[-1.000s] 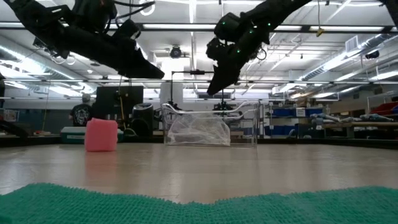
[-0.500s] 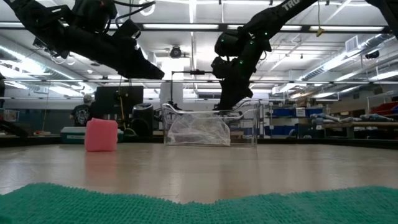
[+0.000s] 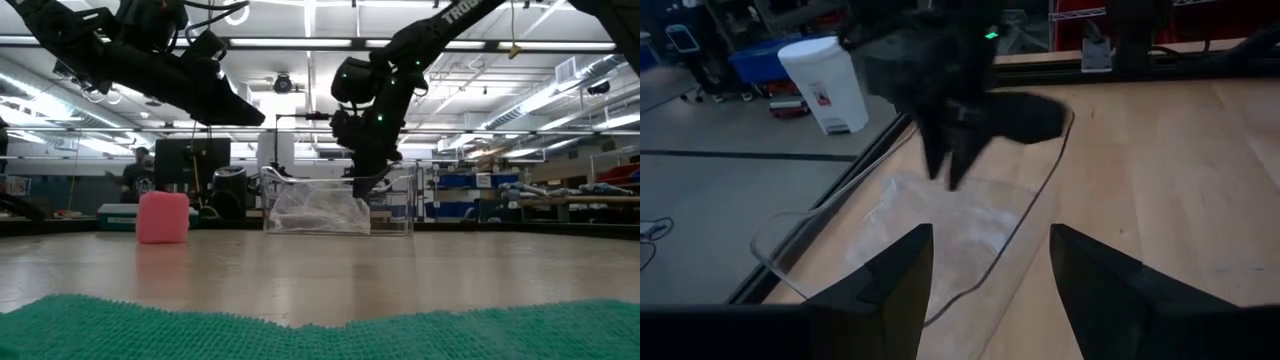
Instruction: Roll bandage
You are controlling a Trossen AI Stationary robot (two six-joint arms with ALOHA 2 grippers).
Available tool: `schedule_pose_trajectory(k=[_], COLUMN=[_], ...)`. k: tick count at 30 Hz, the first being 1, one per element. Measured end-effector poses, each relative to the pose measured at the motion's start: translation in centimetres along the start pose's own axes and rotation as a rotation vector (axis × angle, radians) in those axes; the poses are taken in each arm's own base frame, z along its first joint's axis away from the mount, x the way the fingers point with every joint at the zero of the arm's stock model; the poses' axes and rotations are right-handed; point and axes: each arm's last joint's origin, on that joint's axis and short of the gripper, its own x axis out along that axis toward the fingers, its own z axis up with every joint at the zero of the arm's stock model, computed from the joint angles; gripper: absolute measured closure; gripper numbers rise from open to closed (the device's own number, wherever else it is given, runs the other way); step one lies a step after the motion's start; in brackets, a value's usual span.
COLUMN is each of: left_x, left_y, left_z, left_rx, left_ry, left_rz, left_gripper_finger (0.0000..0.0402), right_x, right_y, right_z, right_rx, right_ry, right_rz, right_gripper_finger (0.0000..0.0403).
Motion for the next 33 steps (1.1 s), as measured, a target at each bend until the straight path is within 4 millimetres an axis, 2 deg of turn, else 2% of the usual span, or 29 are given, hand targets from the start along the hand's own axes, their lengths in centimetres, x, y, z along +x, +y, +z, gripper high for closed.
schedule_pose_trajectory(k=[4, 17, 20, 23, 29, 33], left_x=[0.0, 0.0, 0.0, 0.0, 0.0, 0.0], left_y=[0.0, 0.0, 0.0, 0.0, 0.0, 0.0], left_z=[-0.1, -0.1, -0.1, -0.1, -0.1, -0.2], left_rx=[0.001, 0.003, 0.004, 0.004, 0.003, 0.004], left_ry=[0.006, 0.012, 0.011, 0.011, 0.015, 0.026], left_rz=[-0.001, -0.001, -0.001, -0.001, -0.002, -0.003], left_gripper_finger=[0.0193, 0.0193, 0.0193, 0.0193, 0.0193, 0.0193], right_x=[0.0, 0.1, 0.1, 0.1, -0.1, -2.6], right_y=[-1.2, -1.1, -1.1, -1.3, -0.9, 0.7], right_z=[0.1, 1.0, 1.0, 1.0, 1.1, 1.4], right_rx=[0.029, -0.165, -0.185, -0.198, -0.222, -0.273], right_ry=[-0.008, -0.091, -0.094, -0.092, -0.105, -0.161], right_rz=[-0.063, -0.094, -0.081, -0.069, -0.081, -0.080], right_gripper_finger=[0.0290, 0.0295, 0.0328, 0.0387, 0.0402, 0.0403])
